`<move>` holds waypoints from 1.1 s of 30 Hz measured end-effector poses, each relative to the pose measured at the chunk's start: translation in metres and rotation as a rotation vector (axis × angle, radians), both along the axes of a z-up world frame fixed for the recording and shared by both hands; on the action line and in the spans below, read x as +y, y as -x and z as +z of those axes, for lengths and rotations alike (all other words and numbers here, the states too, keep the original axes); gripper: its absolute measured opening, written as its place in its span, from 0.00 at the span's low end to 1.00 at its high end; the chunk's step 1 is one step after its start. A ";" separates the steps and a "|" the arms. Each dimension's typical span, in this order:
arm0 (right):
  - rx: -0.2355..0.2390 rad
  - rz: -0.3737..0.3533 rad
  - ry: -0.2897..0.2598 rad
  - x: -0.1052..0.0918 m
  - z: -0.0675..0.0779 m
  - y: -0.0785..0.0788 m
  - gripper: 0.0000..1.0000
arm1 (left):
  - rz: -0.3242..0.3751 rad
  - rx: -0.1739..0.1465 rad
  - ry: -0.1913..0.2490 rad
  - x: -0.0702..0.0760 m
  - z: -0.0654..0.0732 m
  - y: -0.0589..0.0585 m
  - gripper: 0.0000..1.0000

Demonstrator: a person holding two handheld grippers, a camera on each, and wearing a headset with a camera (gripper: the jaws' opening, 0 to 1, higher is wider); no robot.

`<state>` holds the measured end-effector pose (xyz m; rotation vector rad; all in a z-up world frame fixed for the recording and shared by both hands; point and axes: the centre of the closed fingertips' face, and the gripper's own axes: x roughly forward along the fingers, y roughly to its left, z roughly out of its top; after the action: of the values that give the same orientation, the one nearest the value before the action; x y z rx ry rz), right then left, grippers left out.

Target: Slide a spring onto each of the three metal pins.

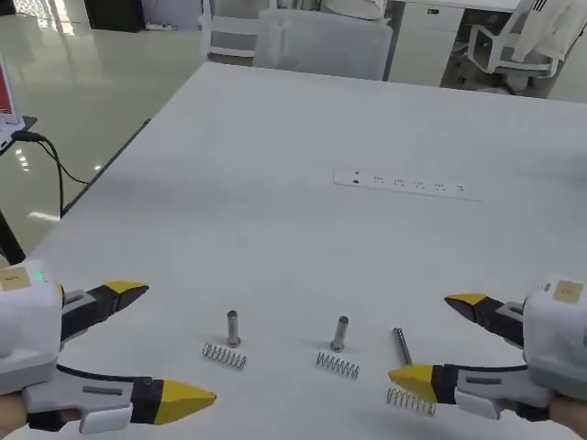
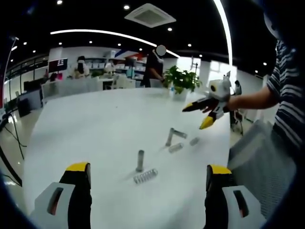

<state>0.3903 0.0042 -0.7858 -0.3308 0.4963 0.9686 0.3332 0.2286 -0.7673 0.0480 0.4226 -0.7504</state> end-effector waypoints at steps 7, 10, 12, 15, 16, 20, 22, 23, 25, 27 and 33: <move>0.079 -0.019 0.026 0.002 -0.011 -0.005 0.60 | 0.009 0.003 -0.004 0.003 -0.001 0.001 0.98; 0.100 -0.029 0.037 0.004 -0.015 -0.009 0.54 | 0.011 0.004 -0.005 0.004 -0.002 0.001 0.98; 0.132 -0.045 0.038 0.004 -0.019 -0.011 0.50 | 0.012 0.004 -0.003 0.003 -0.001 0.001 0.98; 0.167 -0.072 0.035 0.004 -0.023 -0.015 0.45 | 0.008 0.005 -0.004 0.002 -0.001 0.003 0.98; 0.181 -0.085 0.035 0.003 -0.025 -0.017 0.44 | 0.006 0.004 -0.005 0.002 -0.001 0.003 0.98; 0.225 -0.125 0.044 0.000 -0.032 -0.023 0.37 | 0.008 0.004 -0.005 0.002 0.000 0.003 0.98; 0.247 -0.145 0.054 -0.001 -0.037 -0.025 0.33 | 0.009 0.006 -0.003 0.002 0.000 0.003 0.98; 0.265 -0.150 0.051 0.000 -0.040 -0.026 0.32 | 0.008 0.007 -0.005 0.002 0.000 0.003 0.98; 0.294 -0.172 0.052 -0.001 -0.044 -0.028 0.29 | 0.004 0.007 -0.009 0.002 -0.001 0.003 0.98; 0.318 -0.196 0.052 -0.001 -0.048 -0.030 0.25 | 0.004 0.009 -0.009 0.002 -0.001 0.004 0.98; 0.371 -0.233 0.074 -0.001 -0.061 -0.033 0.19 | 0.007 0.013 -0.009 0.004 -0.003 0.004 0.98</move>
<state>0.4230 0.0028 -0.8466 -0.1535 0.8909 0.7861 0.3289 0.2327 -0.7698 0.0500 0.4381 -0.7420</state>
